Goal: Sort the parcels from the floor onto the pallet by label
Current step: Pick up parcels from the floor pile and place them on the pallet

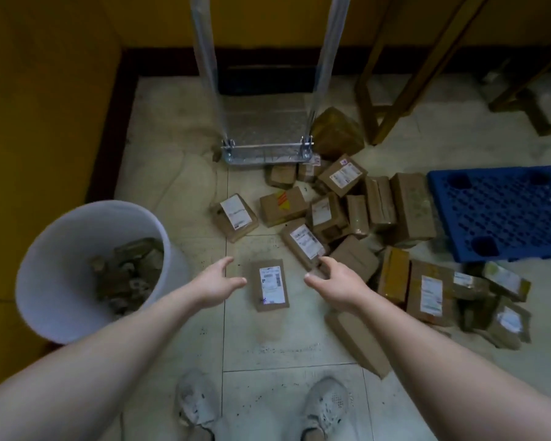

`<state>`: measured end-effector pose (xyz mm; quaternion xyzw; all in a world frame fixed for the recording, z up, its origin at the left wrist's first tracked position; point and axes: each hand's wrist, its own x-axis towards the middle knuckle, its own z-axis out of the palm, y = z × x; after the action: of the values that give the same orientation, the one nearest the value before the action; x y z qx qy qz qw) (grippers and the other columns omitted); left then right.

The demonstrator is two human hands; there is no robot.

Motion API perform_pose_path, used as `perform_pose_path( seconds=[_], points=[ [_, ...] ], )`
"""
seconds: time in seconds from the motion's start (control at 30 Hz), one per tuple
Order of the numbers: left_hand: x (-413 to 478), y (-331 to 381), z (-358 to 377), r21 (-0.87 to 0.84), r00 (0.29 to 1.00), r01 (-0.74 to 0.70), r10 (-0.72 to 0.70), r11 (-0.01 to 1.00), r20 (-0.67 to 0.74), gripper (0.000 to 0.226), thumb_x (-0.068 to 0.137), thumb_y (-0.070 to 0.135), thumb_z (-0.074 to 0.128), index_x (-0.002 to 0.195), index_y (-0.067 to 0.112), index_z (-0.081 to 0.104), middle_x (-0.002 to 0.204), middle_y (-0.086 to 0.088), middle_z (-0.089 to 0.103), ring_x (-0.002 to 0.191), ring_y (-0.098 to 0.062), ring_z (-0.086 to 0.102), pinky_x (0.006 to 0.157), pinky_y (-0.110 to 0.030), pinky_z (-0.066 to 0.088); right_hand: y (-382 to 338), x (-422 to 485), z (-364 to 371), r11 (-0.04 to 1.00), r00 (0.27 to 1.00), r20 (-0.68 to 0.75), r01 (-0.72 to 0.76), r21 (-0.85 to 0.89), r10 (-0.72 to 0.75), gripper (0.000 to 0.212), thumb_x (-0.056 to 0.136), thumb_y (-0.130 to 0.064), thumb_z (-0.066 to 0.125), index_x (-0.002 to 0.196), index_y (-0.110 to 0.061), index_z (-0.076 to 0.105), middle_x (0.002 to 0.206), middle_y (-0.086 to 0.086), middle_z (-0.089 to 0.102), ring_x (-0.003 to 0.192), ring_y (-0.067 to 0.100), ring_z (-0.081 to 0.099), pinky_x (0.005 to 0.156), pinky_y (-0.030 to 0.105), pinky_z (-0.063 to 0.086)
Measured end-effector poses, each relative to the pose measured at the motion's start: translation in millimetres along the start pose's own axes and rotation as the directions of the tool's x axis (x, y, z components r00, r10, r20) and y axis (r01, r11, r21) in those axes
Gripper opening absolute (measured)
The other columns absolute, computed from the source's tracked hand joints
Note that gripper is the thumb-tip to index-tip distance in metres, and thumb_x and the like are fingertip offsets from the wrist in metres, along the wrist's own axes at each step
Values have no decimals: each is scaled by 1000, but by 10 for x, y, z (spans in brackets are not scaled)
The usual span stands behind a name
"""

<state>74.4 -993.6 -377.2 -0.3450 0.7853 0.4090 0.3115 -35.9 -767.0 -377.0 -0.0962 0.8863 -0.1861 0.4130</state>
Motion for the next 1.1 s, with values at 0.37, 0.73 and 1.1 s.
perform_pose_path(
  seconds=[0.37,0.73,1.1],
  points=[
    [2543,-1234,1673,-270,981,189,-195,944,6,70,89,37,60,148,29,23,150,-6,34,128,-28,44,100,-40,37,1020,2469,1942,972,982,140,-150,178,126,81,89,-50,57,151,-16,18,152,9,36,130,27,44,90,30,38],
    [3279,-1486,2544,-655,966,255,-225,711,131,24,96,32,49,120,27,49,103,7,67,83,-10,65,61,-27,46,1459,3072,2918,765,971,192,-232,601,143,49,96,-33,54,139,-20,35,121,-4,59,98,13,61,74,30,51],
    [855,-437,1014,-674,992,89,-1,734,129,66,86,30,65,141,39,30,128,10,57,108,-19,58,86,-45,41,214,689,1125,736,986,72,-160,658,149,27,94,-44,46,120,-35,43,106,-9,63,92,21,63,71,44,57]
  ],
)
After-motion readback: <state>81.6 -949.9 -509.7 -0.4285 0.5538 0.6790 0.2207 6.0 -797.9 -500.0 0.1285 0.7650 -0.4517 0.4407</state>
